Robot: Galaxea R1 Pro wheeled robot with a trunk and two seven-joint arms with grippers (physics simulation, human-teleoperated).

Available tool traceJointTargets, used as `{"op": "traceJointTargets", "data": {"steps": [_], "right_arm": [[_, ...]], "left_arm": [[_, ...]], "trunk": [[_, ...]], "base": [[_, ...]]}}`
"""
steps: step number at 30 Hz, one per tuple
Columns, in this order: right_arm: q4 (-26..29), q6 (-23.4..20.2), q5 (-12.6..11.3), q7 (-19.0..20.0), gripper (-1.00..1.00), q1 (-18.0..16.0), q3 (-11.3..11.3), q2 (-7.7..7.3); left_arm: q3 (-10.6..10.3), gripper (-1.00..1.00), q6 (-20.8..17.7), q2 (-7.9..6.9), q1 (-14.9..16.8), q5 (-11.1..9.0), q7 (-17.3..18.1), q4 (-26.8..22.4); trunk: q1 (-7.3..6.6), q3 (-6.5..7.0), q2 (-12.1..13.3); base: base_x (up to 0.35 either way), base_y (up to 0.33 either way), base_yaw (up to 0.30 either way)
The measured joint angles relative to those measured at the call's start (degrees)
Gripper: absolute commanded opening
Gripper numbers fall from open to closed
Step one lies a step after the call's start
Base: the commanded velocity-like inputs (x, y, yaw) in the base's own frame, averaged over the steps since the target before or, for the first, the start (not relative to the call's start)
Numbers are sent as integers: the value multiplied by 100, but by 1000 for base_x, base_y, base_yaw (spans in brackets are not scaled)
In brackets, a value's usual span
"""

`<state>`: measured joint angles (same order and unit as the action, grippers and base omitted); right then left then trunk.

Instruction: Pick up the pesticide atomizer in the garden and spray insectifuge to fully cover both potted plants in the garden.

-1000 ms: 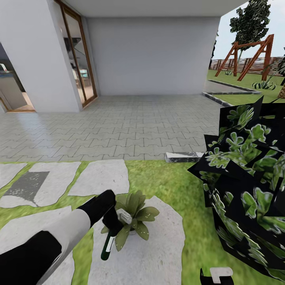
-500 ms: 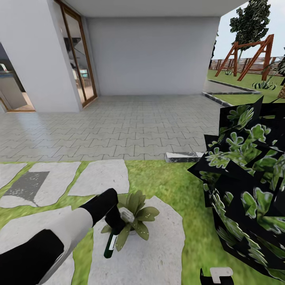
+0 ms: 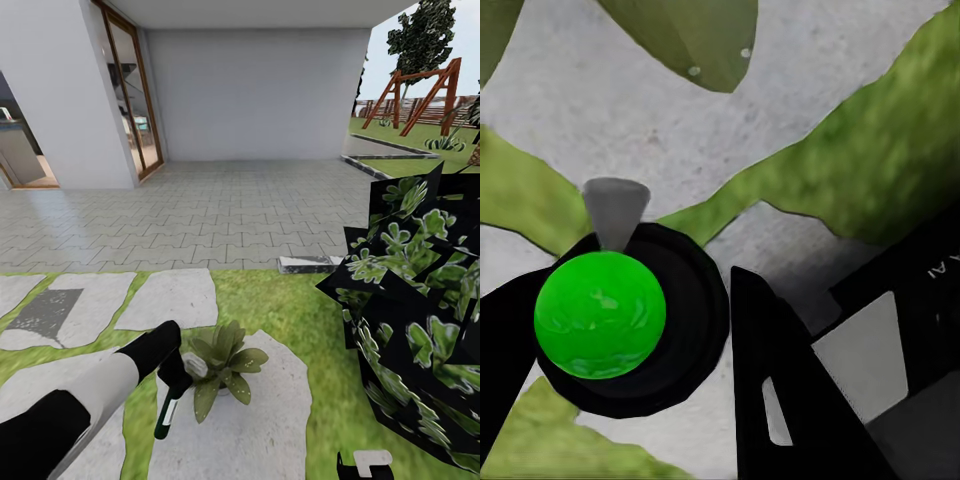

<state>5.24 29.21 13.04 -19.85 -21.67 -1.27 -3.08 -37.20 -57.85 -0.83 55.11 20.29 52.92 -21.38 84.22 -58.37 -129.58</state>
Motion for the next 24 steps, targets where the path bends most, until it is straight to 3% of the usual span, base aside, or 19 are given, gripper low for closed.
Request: {"op": "traceJointTargets", "data": {"steps": [4, 7, 14, 24], "right_arm": [[0, 0, 1, 0, 100, 0, 0, 0], [0, 0, -1, 0, 100, 0, 1, 0], [0, 0, 1, 0, 100, 0, 0, 0], [0, 0, 0, 0, 100, 0, 0, 0]], "left_arm": [[-11, -100, -6, 39, 4, -12, -6, -6], [-16, -100, -20, 163, 41, -28, -17, -17], [-2, -100, -30, 451, 86, -22, -457, -17], [4, -100, -31, 581, 150, -13, -508, -22]], "trunk": [[0, 0, 0], [0, 0, 0], [0, 0, 0], [0, 0, 0]], "base": [[0, 0, 0], [0, 0, 0], [0, 0, 0], [0, 0, 0]]}}
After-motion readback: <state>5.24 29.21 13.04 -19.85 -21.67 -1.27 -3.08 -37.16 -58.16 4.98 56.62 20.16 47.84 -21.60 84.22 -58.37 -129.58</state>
